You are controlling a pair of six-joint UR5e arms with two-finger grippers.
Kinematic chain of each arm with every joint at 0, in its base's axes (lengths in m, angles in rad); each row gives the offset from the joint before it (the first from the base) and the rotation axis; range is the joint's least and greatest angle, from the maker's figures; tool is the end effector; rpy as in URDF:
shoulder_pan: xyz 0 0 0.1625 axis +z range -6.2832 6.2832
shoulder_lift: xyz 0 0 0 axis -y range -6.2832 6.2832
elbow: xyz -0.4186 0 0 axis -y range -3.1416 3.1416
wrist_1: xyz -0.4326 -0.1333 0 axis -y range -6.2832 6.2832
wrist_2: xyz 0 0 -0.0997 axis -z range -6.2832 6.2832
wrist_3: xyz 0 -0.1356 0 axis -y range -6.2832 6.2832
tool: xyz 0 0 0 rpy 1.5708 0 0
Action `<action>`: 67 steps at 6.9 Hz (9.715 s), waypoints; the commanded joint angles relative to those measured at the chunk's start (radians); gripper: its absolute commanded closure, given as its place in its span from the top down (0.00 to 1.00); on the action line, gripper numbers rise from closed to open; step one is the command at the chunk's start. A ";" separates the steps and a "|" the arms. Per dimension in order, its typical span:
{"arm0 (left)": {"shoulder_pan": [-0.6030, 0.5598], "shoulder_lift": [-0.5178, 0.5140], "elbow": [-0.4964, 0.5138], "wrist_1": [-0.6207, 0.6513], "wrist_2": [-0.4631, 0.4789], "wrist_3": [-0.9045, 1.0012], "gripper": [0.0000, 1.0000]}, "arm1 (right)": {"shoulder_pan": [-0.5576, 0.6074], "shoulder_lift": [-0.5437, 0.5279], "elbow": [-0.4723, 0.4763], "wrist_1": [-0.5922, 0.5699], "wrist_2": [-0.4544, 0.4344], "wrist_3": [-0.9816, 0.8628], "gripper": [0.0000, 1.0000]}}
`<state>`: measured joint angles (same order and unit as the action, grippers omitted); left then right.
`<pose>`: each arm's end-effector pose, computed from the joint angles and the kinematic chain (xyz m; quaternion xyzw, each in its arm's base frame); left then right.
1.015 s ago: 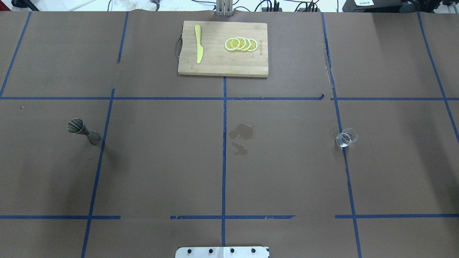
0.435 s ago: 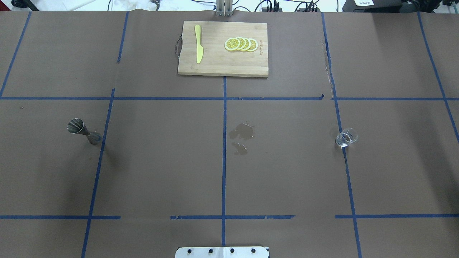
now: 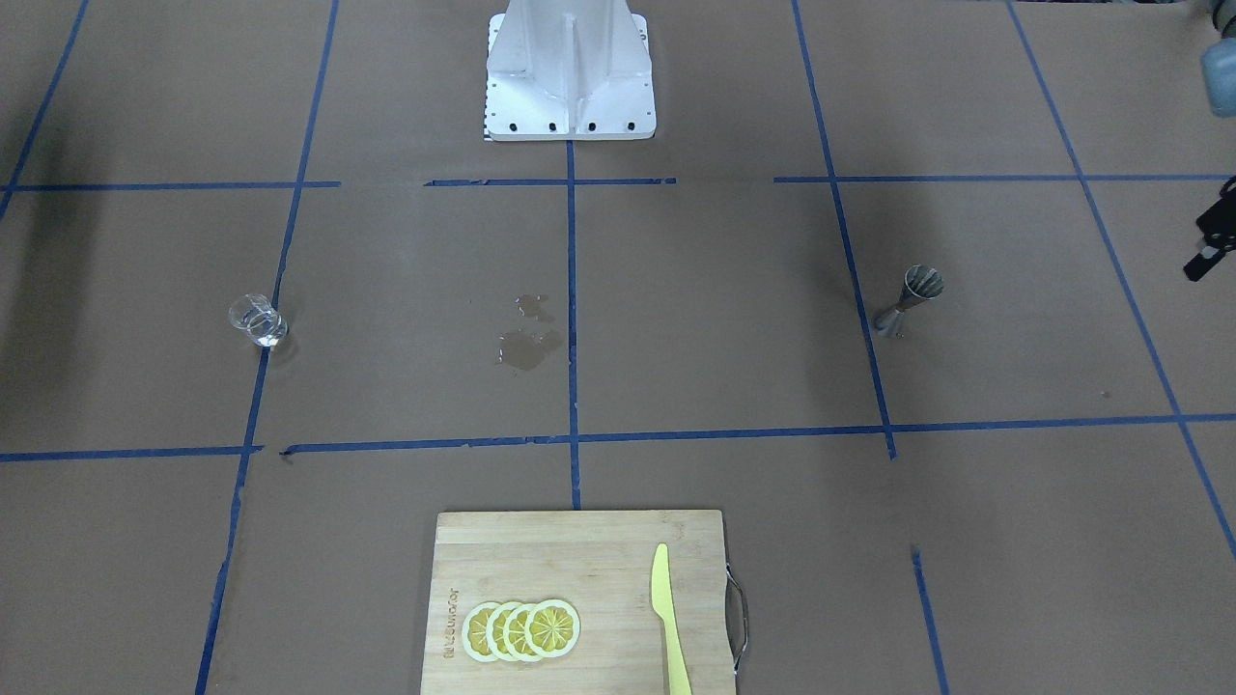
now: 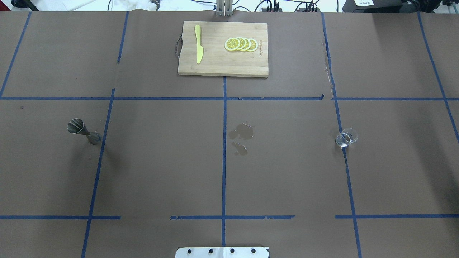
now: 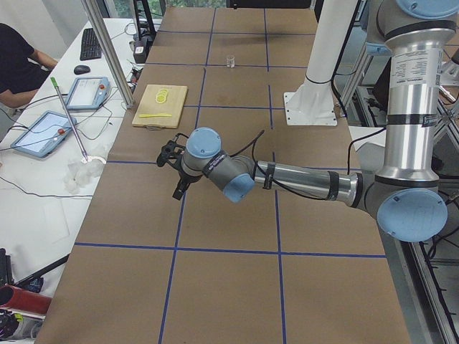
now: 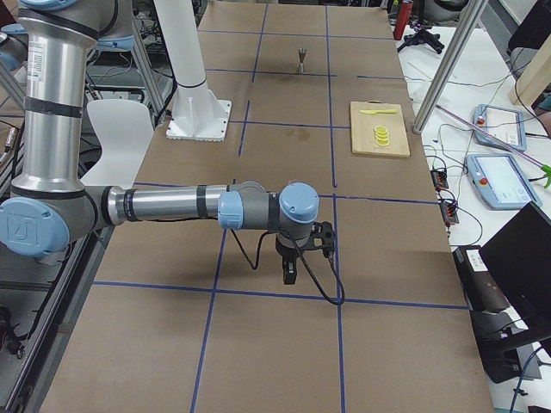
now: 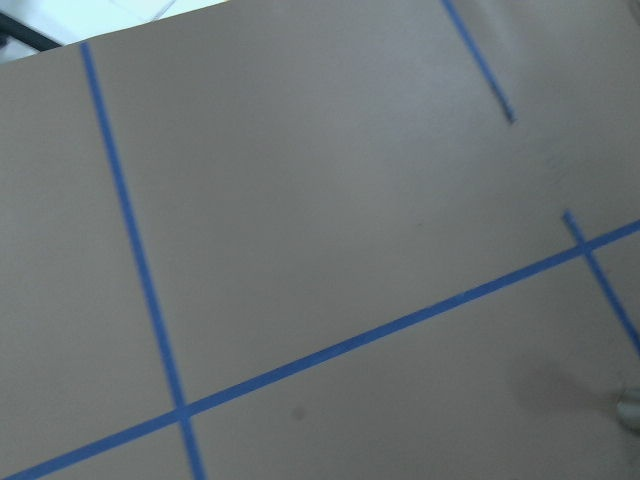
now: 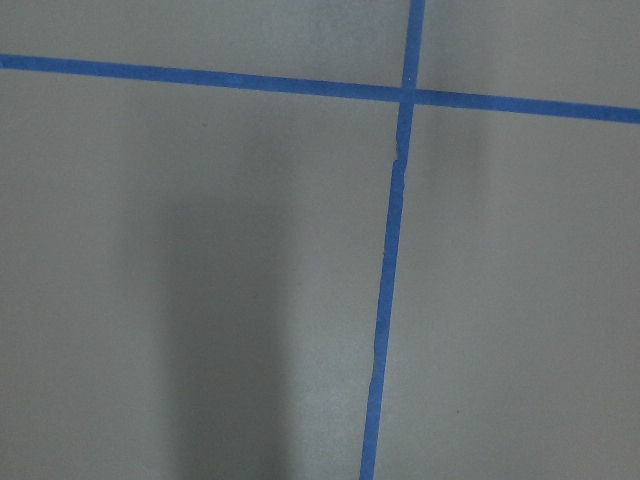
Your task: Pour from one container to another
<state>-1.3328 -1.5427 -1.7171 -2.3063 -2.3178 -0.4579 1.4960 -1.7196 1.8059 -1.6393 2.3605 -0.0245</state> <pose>0.0916 -0.5523 0.5202 0.2491 0.4437 0.0572 0.8590 0.0018 -0.4718 0.6329 -0.0015 -0.3847 -0.0492 0.9217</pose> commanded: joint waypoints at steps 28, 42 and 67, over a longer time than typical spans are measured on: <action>1.132 0.003 0.119 -0.358 1.819 -0.855 0.99 | -0.005 -0.006 0.004 0.168 0.000 0.006 1.00; 1.126 -0.034 0.185 -0.360 1.819 -0.851 0.79 | -0.005 -0.009 0.001 0.197 0.000 0.015 1.00; 1.107 -0.066 0.202 -0.711 1.930 -0.545 0.00 | -0.051 0.099 -0.003 0.269 -0.006 0.102 1.00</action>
<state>-0.2276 -1.5988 -1.5165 -3.0175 -0.4045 -1.0081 1.4754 -1.6612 1.8033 -1.3909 2.3570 0.0215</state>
